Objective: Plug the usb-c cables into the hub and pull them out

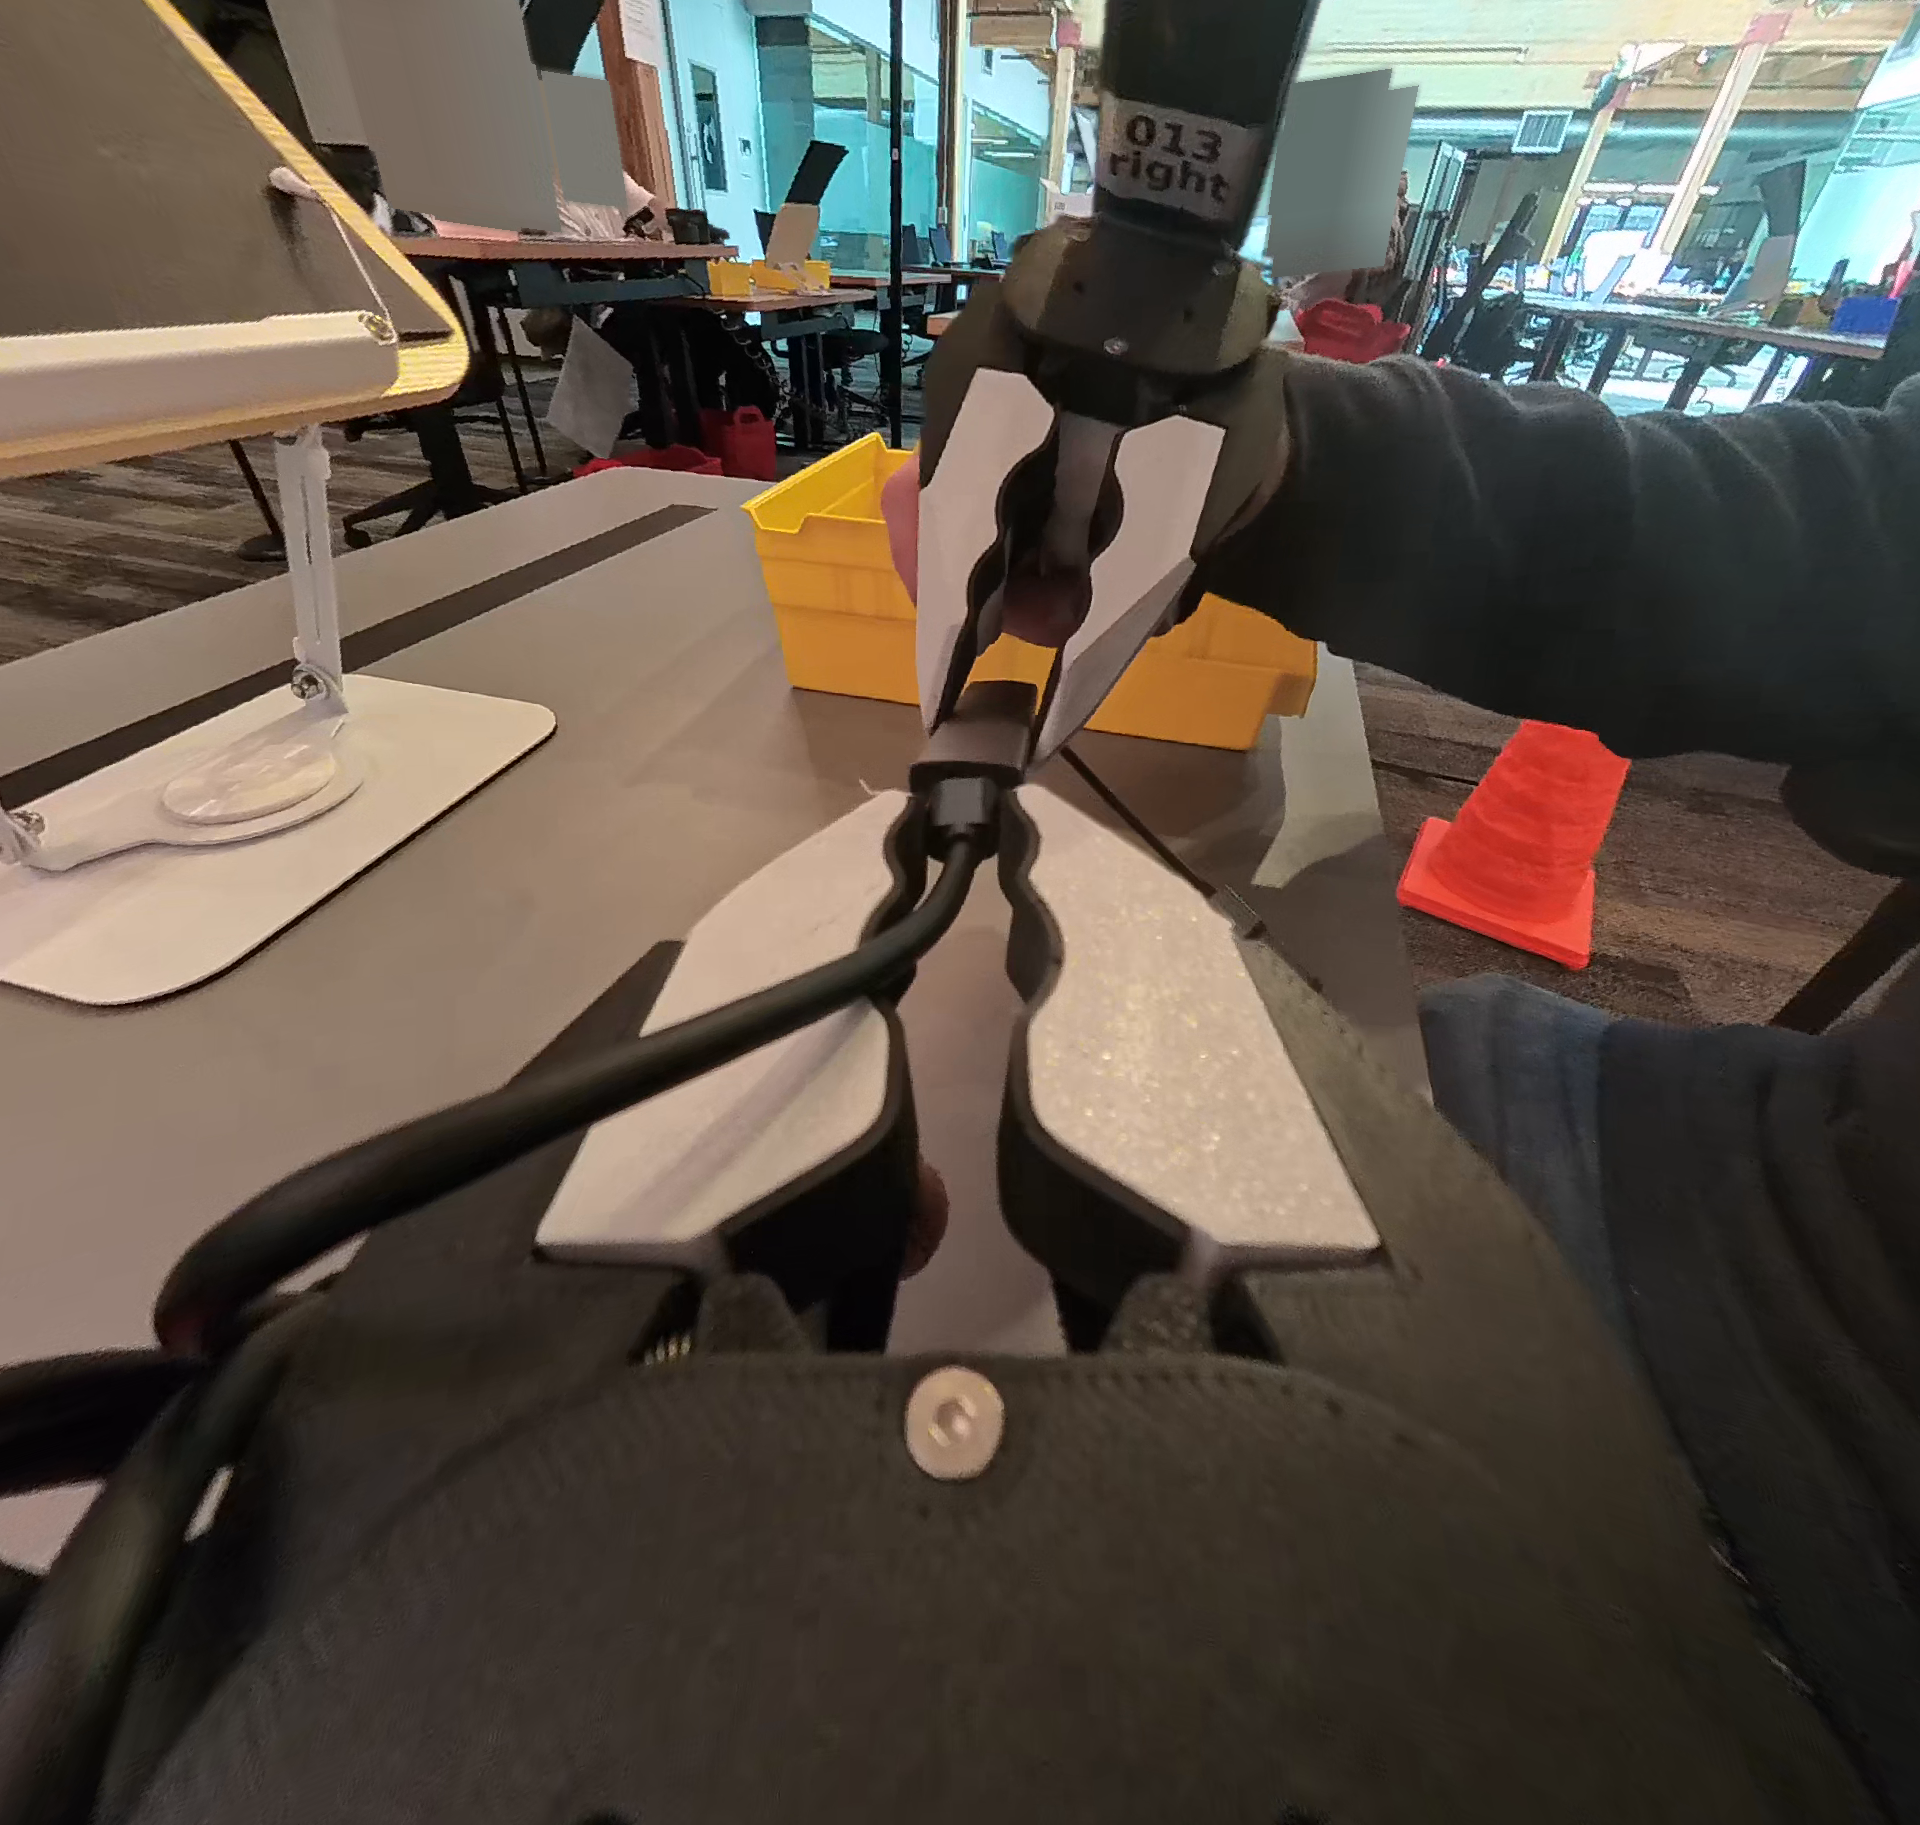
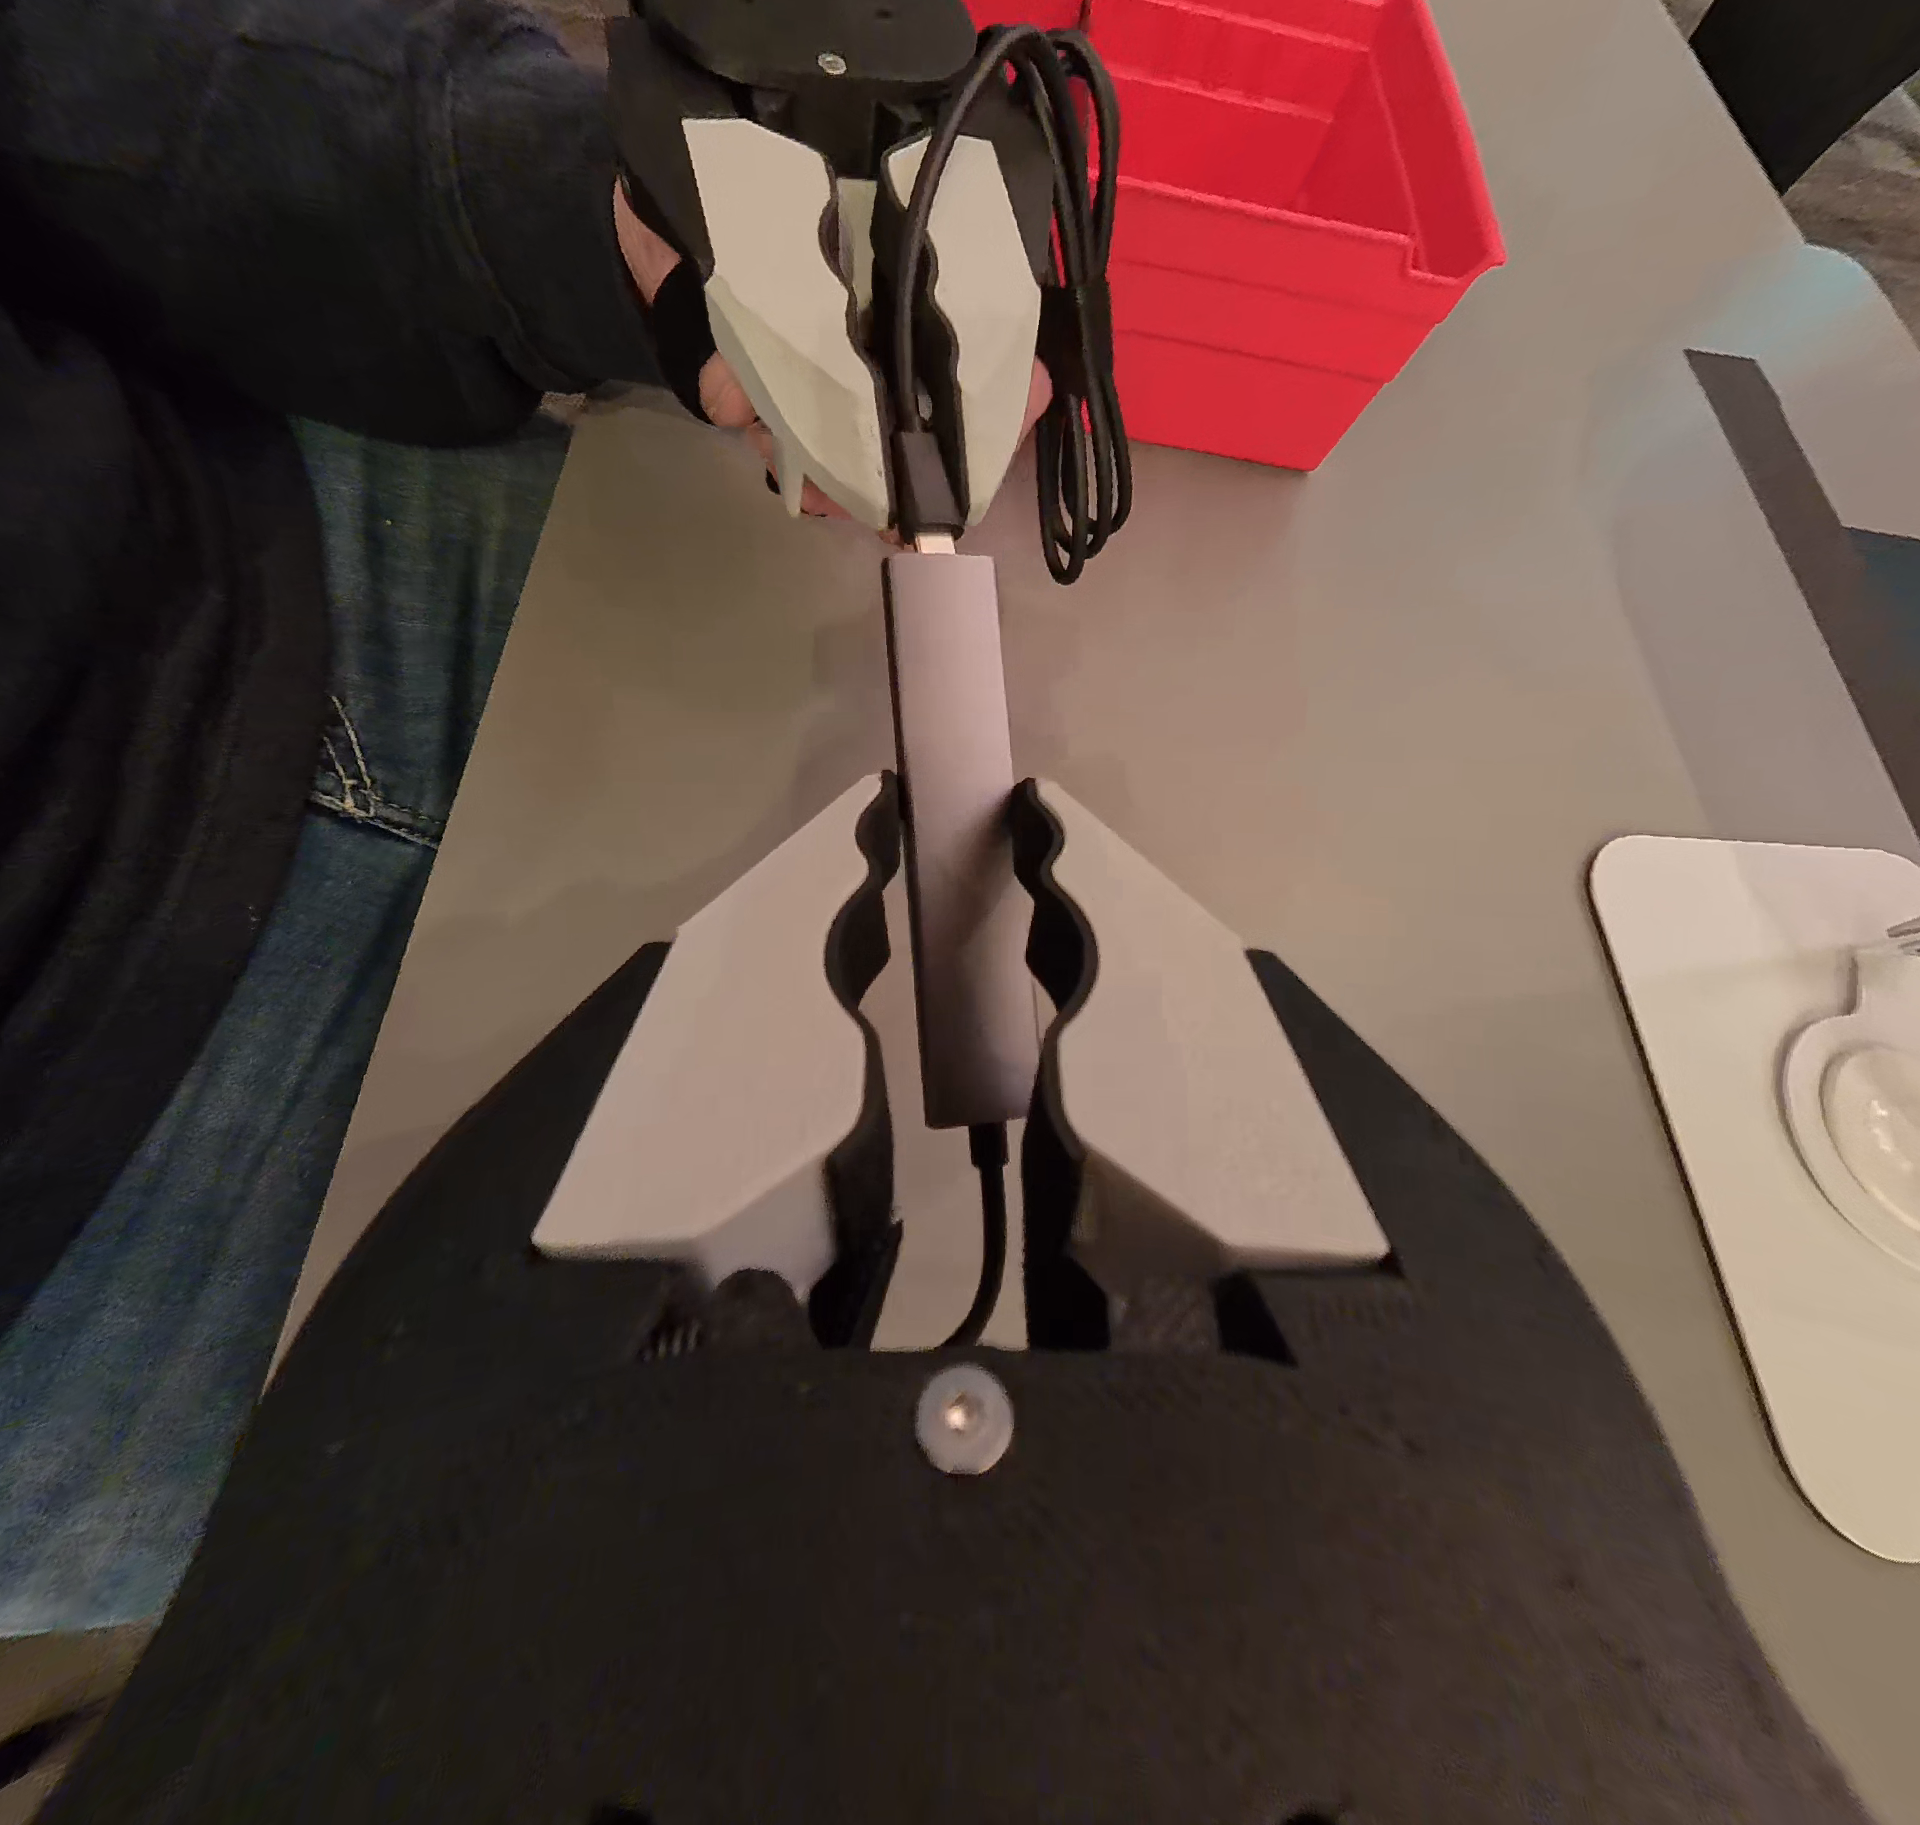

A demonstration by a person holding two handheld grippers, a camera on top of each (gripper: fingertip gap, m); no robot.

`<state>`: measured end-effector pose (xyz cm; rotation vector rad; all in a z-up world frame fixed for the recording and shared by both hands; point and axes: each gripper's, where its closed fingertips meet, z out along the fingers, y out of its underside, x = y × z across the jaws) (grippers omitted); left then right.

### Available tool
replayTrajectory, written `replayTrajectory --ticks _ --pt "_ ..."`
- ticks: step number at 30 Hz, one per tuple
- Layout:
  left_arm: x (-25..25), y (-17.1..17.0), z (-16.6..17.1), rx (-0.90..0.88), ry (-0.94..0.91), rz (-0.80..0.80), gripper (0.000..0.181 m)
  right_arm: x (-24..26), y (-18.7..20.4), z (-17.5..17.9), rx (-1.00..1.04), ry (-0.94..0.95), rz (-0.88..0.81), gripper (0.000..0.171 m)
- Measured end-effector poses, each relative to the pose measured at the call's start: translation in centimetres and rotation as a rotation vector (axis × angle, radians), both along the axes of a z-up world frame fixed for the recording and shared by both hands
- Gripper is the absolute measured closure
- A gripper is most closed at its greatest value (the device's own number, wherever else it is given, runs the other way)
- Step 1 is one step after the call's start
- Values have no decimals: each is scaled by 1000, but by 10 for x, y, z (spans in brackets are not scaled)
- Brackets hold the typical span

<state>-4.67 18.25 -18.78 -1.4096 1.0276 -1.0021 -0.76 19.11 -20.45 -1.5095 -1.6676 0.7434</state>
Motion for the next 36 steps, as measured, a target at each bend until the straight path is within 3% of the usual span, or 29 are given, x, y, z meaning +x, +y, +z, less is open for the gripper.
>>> replayTrajectory --ticks 36 --pt "5 -10 10 32 -38 -41 168 1 -9 11 -25 3 46 153"
